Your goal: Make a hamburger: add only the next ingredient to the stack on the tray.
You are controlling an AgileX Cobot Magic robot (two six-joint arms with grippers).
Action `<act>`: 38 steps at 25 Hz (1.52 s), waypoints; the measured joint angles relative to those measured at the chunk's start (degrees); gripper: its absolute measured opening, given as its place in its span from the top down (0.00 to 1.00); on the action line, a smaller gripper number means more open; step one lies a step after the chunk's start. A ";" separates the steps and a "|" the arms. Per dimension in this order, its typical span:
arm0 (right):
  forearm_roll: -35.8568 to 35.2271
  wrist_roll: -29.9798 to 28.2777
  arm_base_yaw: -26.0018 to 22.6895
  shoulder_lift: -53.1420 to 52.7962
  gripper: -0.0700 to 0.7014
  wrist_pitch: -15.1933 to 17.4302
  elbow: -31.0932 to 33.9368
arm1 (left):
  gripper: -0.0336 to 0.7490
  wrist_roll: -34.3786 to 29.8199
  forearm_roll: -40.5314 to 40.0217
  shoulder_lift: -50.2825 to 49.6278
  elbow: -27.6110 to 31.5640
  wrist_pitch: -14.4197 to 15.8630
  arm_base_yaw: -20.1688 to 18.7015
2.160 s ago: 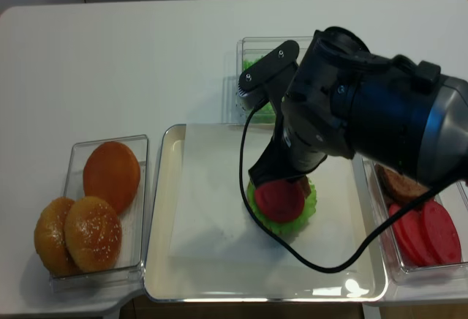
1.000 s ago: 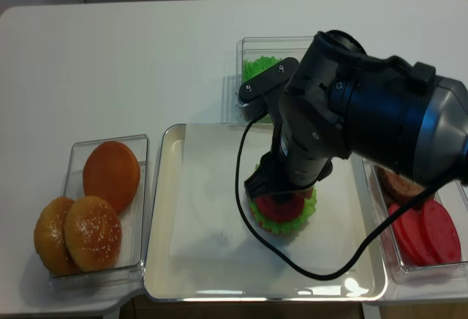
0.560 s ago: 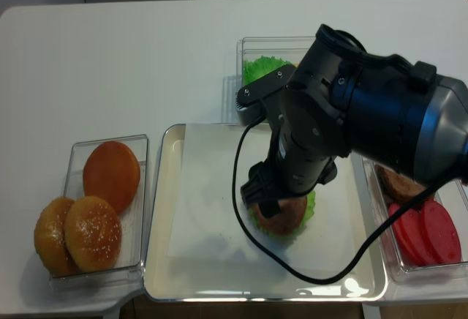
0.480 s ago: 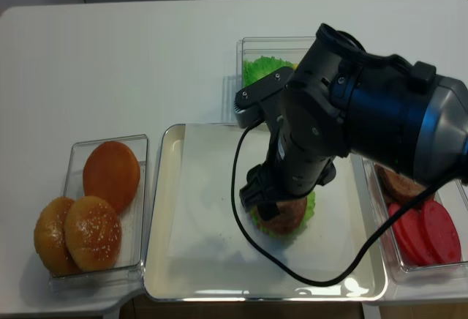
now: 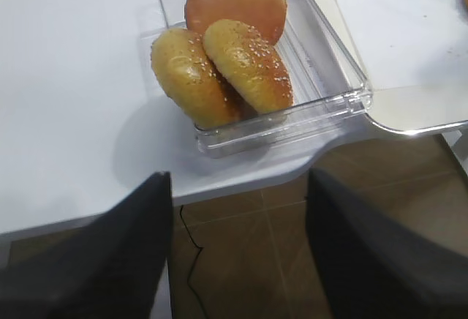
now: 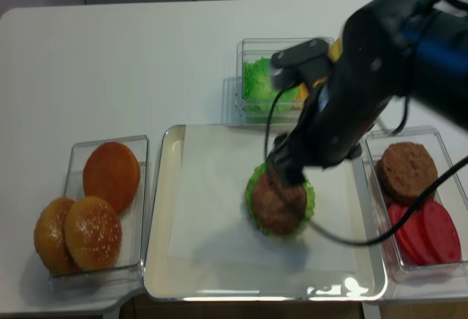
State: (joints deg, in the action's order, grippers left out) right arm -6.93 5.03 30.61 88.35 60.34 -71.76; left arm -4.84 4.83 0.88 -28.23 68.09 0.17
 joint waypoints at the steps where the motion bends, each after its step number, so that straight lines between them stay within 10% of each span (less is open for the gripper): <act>1: -1.32 -1.28 -2.18 -0.66 0.17 0.43 0.00 | 0.41 0.00 0.00 0.00 0.00 0.00 0.00; 14: -5.21 -5.84 -31.54 -11.24 0.19 8.79 0.00 | 0.41 0.00 0.00 0.00 0.00 0.00 0.00; 38: -0.99 -2.90 -32.49 -60.65 0.19 12.42 21.26 | 0.41 0.00 0.00 0.00 0.00 0.00 0.00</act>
State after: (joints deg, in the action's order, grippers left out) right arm -7.92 2.13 -1.88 27.70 72.76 -50.50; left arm -4.84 4.83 0.88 -28.23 68.09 0.17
